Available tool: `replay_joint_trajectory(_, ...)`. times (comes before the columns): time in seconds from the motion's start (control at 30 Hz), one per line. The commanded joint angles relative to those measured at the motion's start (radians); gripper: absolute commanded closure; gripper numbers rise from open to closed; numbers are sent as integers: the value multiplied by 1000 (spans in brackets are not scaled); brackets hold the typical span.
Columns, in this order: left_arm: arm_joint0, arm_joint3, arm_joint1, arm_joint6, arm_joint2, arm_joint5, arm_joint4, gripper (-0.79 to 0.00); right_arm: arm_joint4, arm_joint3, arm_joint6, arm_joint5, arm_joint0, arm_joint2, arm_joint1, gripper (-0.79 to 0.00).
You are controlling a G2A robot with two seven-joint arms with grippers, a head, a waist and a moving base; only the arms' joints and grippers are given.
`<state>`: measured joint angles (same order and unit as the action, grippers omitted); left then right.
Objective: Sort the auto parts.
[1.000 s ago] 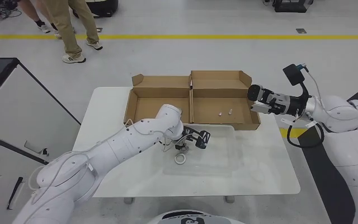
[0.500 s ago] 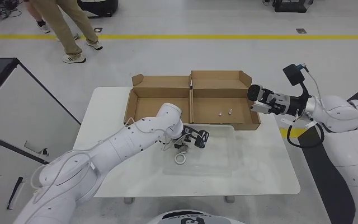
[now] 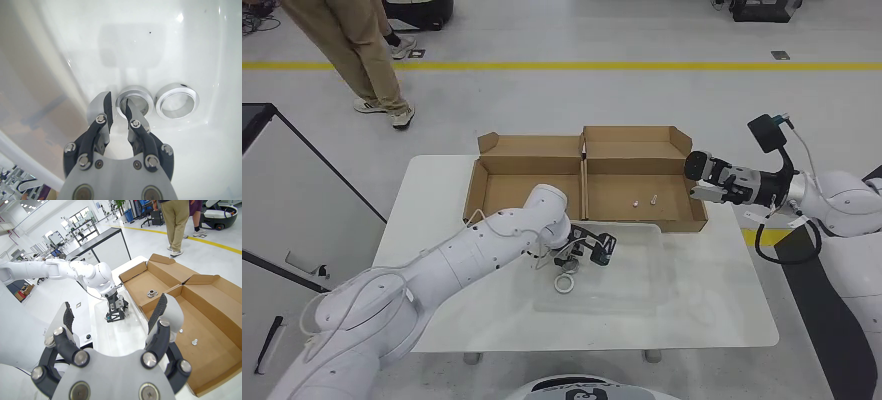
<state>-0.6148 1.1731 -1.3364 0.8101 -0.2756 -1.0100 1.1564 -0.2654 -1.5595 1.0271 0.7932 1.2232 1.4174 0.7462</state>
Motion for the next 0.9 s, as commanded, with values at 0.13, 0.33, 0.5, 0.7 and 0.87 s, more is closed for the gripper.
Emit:
replay_joint_trajectory(0.13, 3, -17, -4, -2, 11, -2, -6, -105, 0, 0, 0, 0, 0, 0, 0, -785)
replay_joint_trajectory(0.33, 10, -25, -8, -2, 19, -2, -20, 0, 0, 0, 0, 0, 0, 0, 0, -785)
replay_joint_trajectory(0.5, 21, -9, -6, -8, 5, -2, -48, 0, 0, 0, 0, 0, 0, 0, 0, -785)
replay_joint_trajectory(0.7, 39, 57, 11, -19, -25, -2, -98, 0, 0, 0, 0, 0, 0, 0, 0, -785)
replay_joint_trajectory(0.87, 48, 144, 46, -17, -56, -2, -159, 0, 0, 0, 0, 0, 0, 0, 0, -785)
